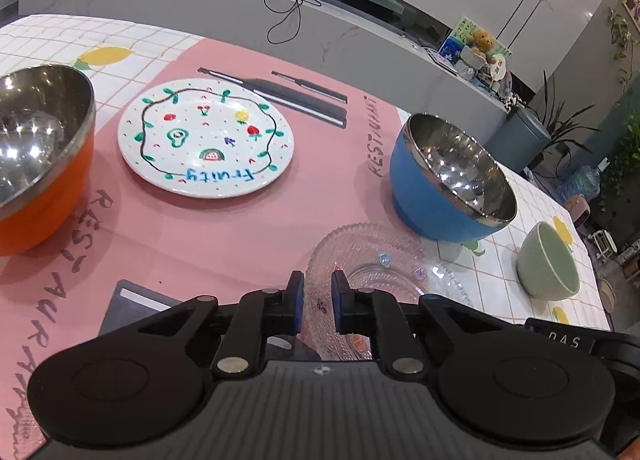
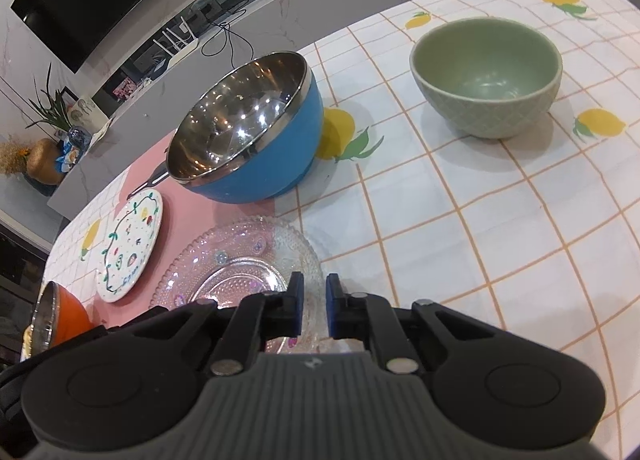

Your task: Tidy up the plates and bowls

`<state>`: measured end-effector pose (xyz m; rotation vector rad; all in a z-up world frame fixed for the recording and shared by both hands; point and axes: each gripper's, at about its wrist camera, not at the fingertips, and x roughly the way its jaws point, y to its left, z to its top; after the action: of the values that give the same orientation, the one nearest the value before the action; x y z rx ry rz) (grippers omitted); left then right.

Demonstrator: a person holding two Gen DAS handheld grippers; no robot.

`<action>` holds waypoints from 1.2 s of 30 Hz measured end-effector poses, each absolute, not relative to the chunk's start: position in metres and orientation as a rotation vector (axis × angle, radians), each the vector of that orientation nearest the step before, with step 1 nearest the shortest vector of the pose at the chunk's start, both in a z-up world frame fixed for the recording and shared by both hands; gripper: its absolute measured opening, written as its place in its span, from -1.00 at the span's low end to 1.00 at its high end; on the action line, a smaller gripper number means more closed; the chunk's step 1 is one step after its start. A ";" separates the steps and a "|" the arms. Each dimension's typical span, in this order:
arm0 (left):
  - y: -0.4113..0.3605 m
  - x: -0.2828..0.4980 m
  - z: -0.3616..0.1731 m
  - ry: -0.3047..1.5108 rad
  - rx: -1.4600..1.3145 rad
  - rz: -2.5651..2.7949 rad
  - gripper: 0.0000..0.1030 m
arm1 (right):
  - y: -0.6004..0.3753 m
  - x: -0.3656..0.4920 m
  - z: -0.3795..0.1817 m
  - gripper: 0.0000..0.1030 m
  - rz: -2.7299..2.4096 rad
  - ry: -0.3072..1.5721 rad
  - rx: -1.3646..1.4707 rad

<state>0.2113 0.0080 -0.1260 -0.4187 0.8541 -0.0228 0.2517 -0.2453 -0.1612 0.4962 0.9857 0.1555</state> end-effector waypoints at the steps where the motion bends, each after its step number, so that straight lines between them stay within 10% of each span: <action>1: 0.009 0.210 -0.124 0.853 -0.421 -0.021 -0.74 | -0.245 0.251 -0.161 -0.83 0.157 0.985 0.500; 36: 0.071 0.094 -0.072 0.763 -0.464 0.081 -0.74 | -0.196 0.150 -0.109 -0.87 0.425 0.883 0.487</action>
<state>0.0938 0.0710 -0.0719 -0.4635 0.7632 0.0806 0.1497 -0.1961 -0.1086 0.4872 0.8829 0.4253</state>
